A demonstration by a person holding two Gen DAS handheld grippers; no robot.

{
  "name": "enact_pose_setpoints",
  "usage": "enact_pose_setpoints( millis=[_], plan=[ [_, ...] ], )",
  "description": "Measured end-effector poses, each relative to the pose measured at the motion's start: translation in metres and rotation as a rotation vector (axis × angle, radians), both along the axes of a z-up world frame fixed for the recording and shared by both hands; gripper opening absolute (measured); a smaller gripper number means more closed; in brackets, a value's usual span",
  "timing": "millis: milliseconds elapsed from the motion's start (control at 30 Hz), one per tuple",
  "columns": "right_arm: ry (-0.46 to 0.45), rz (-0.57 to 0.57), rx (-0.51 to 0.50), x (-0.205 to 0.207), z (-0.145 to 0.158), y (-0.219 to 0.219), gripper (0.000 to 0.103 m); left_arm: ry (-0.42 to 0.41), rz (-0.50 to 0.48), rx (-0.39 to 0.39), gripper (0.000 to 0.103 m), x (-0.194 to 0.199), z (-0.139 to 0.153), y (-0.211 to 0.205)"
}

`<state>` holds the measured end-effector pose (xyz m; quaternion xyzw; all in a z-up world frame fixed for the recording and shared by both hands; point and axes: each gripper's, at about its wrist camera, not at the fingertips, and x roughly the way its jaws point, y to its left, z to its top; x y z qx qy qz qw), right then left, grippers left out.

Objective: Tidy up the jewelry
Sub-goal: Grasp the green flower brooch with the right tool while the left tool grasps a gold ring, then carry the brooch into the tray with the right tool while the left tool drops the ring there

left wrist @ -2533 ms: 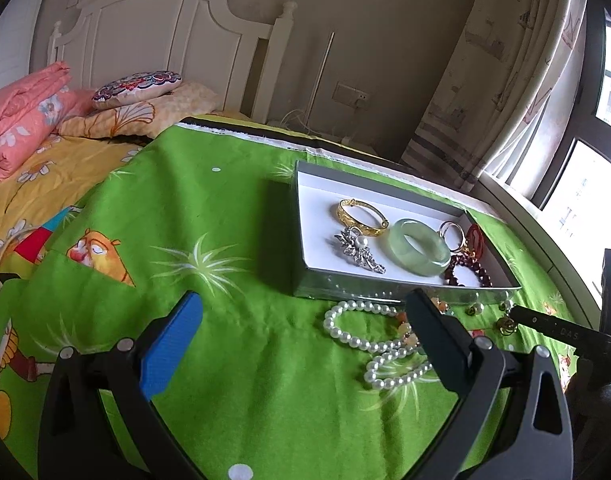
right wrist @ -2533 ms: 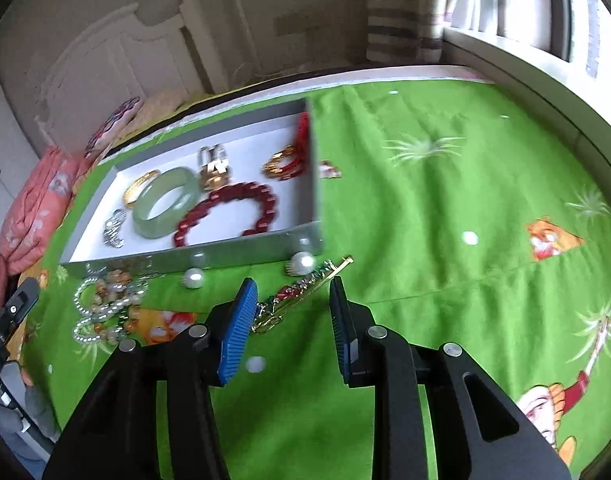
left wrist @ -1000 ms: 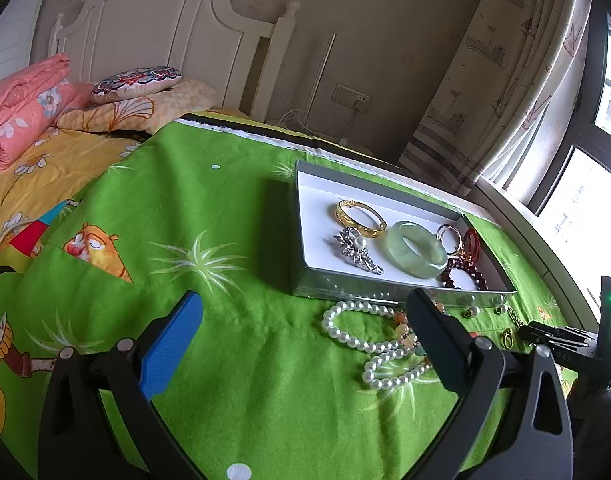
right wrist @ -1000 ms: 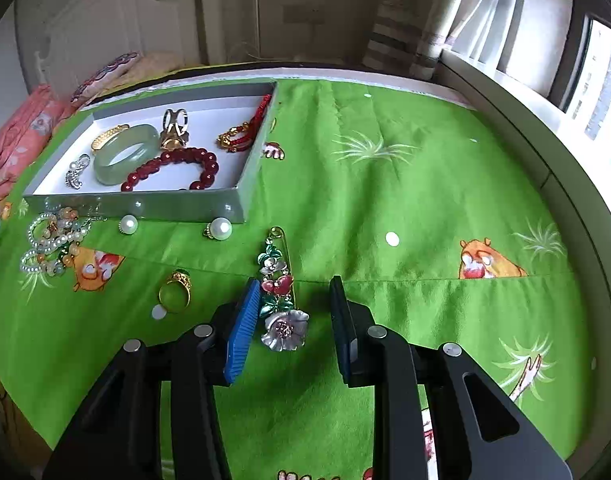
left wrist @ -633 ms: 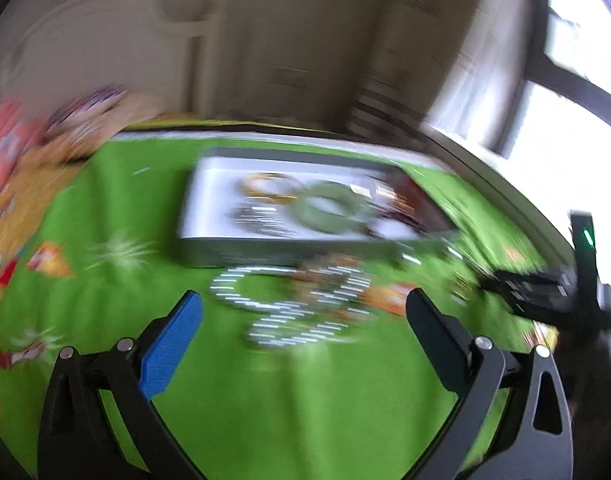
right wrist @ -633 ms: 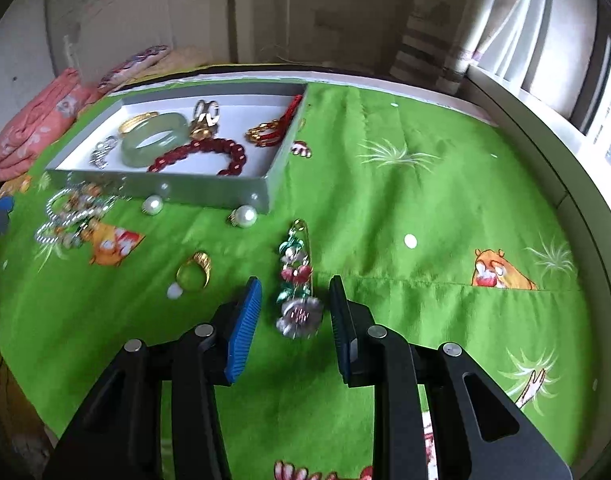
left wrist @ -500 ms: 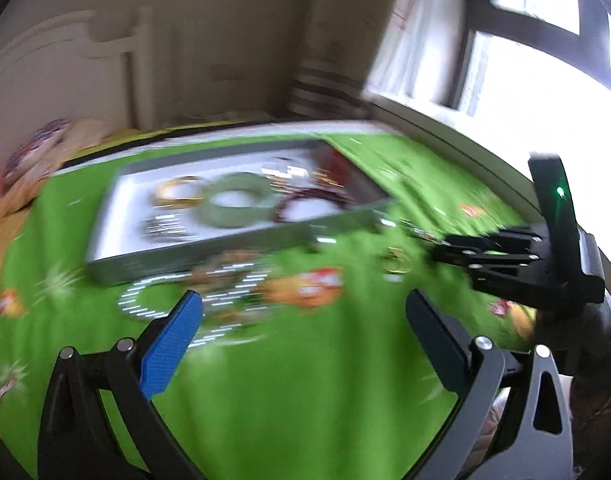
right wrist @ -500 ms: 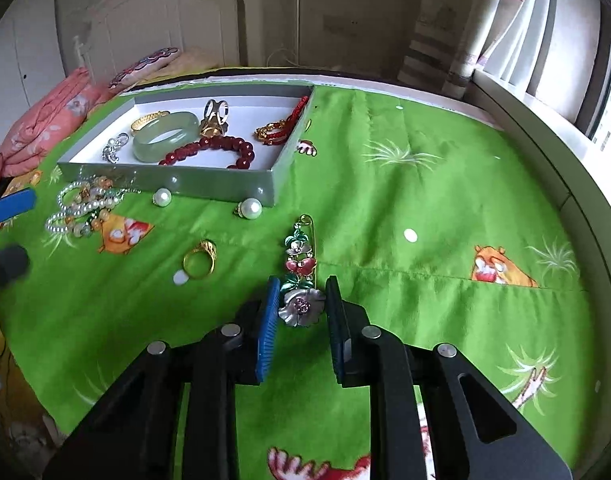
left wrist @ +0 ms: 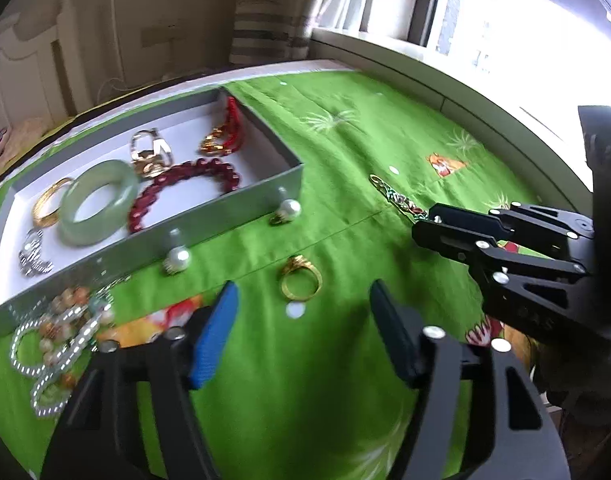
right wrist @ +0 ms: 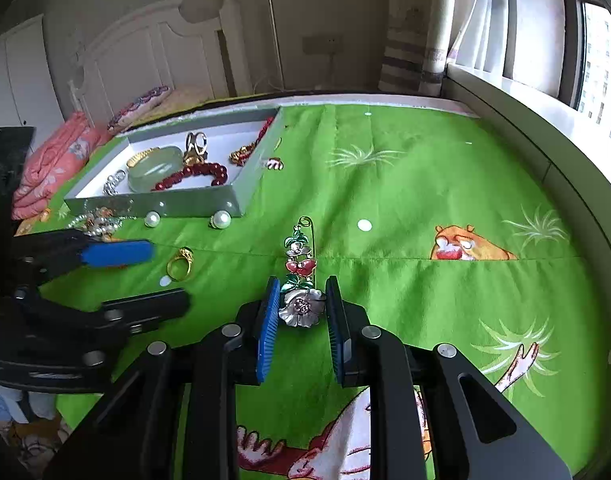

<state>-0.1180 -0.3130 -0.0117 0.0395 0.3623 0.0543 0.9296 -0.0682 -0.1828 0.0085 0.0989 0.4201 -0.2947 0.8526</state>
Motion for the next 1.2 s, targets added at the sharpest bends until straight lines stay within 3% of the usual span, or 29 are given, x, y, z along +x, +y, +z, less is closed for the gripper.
enact_pose_setpoints(
  millis=[133,300,367,800,1200],
  plan=[
    [-0.015,0.001,0.019,-0.002,0.001,-0.003,0.018,-0.015,-0.011,0.024,0.052,0.003,-0.001,-0.010],
    [-0.031,0.001,0.034,-0.005,0.003,-0.004,0.018,-0.031,-0.049,0.036,0.023,0.001,-0.001,-0.018],
    [-0.034,0.001,0.036,-0.006,0.003,-0.004,0.018,-0.028,-0.052,0.028,0.020,0.002,-0.001,-0.015],
    [-0.067,-0.006,0.067,-0.012,0.010,-0.006,0.018,-0.079,-0.049,0.018,0.019,-0.012,0.008,-0.004],
    [-0.110,0.063,0.012,0.003,0.034,0.026,0.018,-0.100,0.031,-0.034,0.019,-0.001,0.031,0.041]
  ],
)
